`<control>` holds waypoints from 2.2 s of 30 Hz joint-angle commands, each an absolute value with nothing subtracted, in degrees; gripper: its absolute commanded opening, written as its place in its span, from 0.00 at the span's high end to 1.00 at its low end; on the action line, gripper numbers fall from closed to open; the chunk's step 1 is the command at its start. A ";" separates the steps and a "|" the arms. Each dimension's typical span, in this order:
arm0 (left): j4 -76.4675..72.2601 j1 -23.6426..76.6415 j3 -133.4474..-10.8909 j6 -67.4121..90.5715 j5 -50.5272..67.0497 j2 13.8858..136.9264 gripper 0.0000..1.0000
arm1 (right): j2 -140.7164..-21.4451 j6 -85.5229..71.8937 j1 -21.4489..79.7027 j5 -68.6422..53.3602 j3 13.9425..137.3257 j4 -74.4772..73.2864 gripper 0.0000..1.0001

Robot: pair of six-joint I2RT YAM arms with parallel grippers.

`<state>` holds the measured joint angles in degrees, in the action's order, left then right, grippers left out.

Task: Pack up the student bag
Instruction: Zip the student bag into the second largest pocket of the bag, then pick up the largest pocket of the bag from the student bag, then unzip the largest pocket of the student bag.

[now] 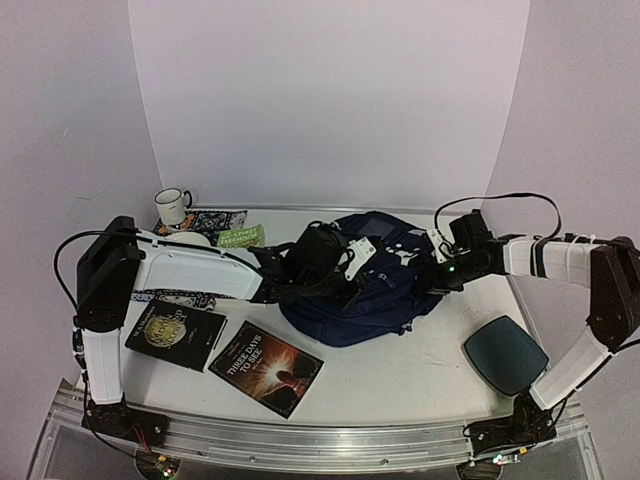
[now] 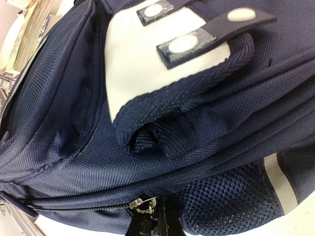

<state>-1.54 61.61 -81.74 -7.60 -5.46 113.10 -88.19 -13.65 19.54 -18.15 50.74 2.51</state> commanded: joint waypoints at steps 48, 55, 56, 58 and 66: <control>-0.35 56.60 -100.81 6.29 2.53 117.18 1.00 | -95.24 -20.17 33.05 -1.25 26.50 58.02 0.58; 0.07 56.61 -101.03 6.38 2.52 116.90 1.00 | -95.76 -18.32 33.08 -1.65 26.36 58.95 0.80; 0.69 56.62 -101.27 6.25 2.13 117.11 1.00 | -95.25 -18.53 33.07 -3.00 26.15 58.78 0.86; 1.46 56.62 -102.18 6.05 1.24 117.89 1.00 | -93.73 -19.33 33.09 -5.31 25.76 57.40 0.95; 4.33 56.61 -108.96 6.08 0.53 123.21 1.00 | -84.57 -21.70 35.89 -9.24 25.89 45.57 1.00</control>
